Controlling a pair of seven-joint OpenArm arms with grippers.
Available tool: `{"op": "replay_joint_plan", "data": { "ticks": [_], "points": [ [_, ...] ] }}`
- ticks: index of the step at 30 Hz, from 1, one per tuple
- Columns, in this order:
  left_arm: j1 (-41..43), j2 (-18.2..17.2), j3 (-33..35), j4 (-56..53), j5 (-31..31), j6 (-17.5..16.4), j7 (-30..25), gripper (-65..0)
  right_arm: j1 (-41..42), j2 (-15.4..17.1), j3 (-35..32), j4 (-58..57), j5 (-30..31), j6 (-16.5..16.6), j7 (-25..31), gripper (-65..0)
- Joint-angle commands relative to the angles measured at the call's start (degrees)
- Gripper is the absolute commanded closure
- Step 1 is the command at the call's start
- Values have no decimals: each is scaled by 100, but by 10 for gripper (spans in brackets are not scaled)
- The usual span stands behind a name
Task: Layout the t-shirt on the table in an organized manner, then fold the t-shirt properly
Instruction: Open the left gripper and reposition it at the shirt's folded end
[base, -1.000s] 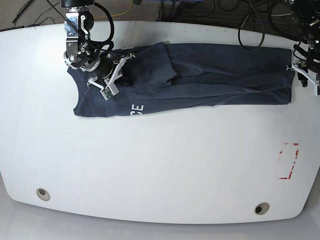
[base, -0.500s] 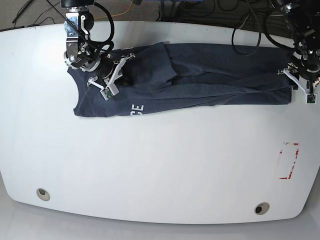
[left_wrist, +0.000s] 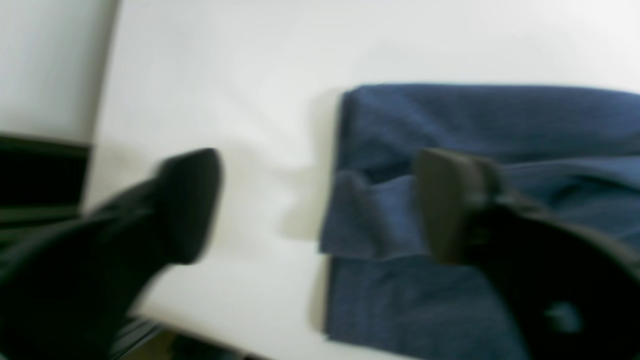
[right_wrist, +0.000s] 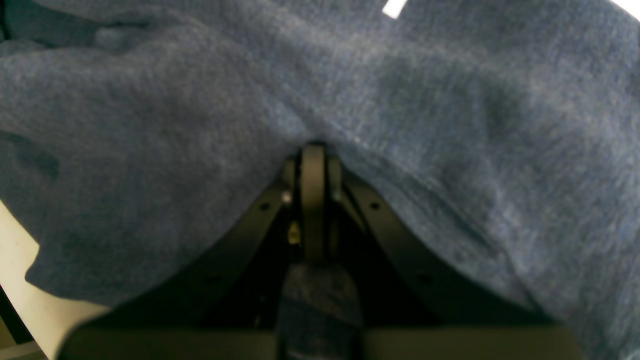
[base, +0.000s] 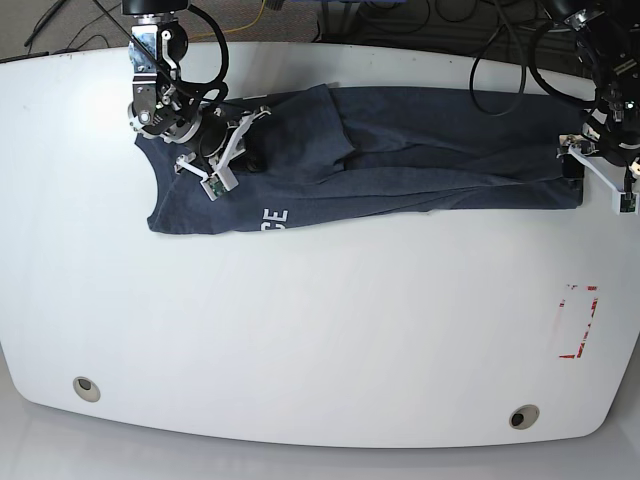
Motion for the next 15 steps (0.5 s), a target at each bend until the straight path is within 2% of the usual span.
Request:
{"op": "replay_joint_plan", "data": {
  "ticks": [1, 9, 12, 15],
  "points": [
    [-43, -116, -171, 94, -134, 36, -104, -650, -21, 36, -17, 8, -196, -70, -240, 0],
    [-52, -107, -330, 94, -248, 18, -86, -650, -21, 36, -17, -1, -179, -61, -240, 0],
    [-34, -116, -338, 94, -591, 9, -51, -650, -21, 36, -17, -1, -179, -61, -240, 0],
    [10, -142, -435, 42, -1066, -175, -51, -650, -12, 36, -17, -1, -205, -53, -240, 0]
  ]
}}
